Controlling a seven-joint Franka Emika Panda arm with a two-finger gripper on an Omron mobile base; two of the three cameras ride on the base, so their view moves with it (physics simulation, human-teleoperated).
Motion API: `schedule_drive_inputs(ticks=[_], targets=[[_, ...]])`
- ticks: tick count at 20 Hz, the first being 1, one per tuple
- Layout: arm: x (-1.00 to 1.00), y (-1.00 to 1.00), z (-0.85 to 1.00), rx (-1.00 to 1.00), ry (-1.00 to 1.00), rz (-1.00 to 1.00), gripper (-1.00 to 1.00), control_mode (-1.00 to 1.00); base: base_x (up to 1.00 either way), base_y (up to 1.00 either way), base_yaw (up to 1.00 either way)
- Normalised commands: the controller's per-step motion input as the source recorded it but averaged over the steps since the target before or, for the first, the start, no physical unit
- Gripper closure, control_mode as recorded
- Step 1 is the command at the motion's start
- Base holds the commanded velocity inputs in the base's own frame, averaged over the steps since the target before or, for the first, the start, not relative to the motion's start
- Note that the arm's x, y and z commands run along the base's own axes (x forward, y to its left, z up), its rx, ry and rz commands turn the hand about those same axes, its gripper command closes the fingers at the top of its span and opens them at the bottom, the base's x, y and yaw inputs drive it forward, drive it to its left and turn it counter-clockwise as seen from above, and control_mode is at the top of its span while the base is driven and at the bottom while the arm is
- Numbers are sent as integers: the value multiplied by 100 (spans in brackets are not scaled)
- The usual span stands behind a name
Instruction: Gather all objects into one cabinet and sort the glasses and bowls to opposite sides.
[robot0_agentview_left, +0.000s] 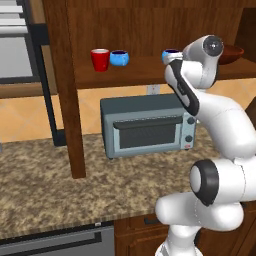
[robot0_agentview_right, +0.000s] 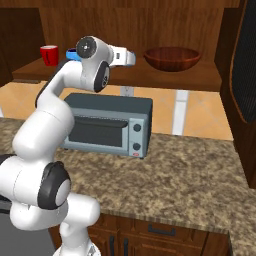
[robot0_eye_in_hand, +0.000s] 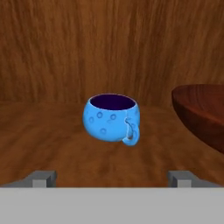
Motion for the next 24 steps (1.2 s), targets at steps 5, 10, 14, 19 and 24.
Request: schedule_drive_inputs(ticks=[5,10,14,19,24], targets=[[25,0,-2,0,0,0,-100,-100,0,0,0],[33,-13,-3,0,0,1,-100,-100,0,0,0],[8,-28,-8,0,0,6,-100,-100,0,0,0],[3,-18,-2,0,0,4,-100,-100,0,0,0],[4,-5,-3,0,0,2,-100,-100,0,0,0]])
